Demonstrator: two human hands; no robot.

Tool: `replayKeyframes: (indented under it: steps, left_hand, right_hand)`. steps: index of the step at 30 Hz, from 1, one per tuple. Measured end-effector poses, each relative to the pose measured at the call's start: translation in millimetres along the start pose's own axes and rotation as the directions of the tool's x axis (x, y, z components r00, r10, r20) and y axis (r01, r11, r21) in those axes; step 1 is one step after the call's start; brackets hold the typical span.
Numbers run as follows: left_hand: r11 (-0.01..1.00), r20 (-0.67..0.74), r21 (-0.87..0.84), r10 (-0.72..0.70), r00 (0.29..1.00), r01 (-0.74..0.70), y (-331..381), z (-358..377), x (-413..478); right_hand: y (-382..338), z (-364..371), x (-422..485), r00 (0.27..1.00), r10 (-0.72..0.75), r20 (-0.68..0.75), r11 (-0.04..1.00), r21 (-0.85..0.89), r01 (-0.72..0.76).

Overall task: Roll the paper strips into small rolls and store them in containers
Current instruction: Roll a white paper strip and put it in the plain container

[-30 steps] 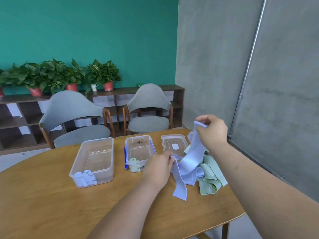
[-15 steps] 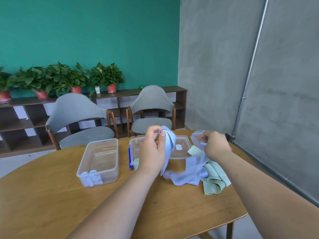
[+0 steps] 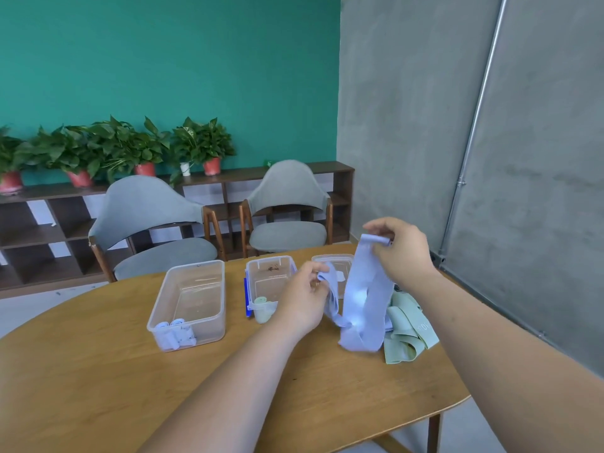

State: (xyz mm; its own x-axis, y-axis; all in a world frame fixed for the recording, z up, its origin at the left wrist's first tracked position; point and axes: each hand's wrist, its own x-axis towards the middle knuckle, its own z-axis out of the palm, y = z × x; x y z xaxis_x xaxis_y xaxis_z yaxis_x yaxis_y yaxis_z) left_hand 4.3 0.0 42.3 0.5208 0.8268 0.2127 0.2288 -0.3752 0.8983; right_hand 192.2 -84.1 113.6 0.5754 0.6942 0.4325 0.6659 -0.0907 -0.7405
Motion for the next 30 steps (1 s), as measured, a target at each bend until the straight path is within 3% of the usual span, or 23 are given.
replayKeyframes:
  steps: [4, 10, 17, 24, 30]
  left_hand:
    - [0.993, 0.122, 0.085, -0.093, 0.988, 0.083, -5, 8, -5]
    - [0.988, 0.272, 0.058, -0.151, 0.951, 0.14, 4, 13, -8]
    - [0.994, 0.139, -0.079, -0.058, 0.989, 0.07, 18, 13, -3]
    - [0.979, 0.012, -0.187, 0.081, 0.997, -0.078, 44, 2, -2]
    - [0.978, -0.094, -0.18, 0.09, 0.991, -0.106, 67, -16, -4]
  right_hand:
    - [-10, -10, 6, 0.985, -0.044, -0.165, 0.998, 0.034, 0.05]
    - [-32, -26, 11, 0.98, -0.009, -0.197, 0.963, 0.264, 0.062]
    - [-48, -33, 10, 0.973, -0.022, -0.232, 0.916, 0.386, 0.112]
    - [-67, -22, -2, 0.991, -0.071, -0.111, 0.876, 0.468, 0.115]
    - [-77, 1, -15, 0.994, -0.108, -0.027, 0.878, 0.466, 0.108]
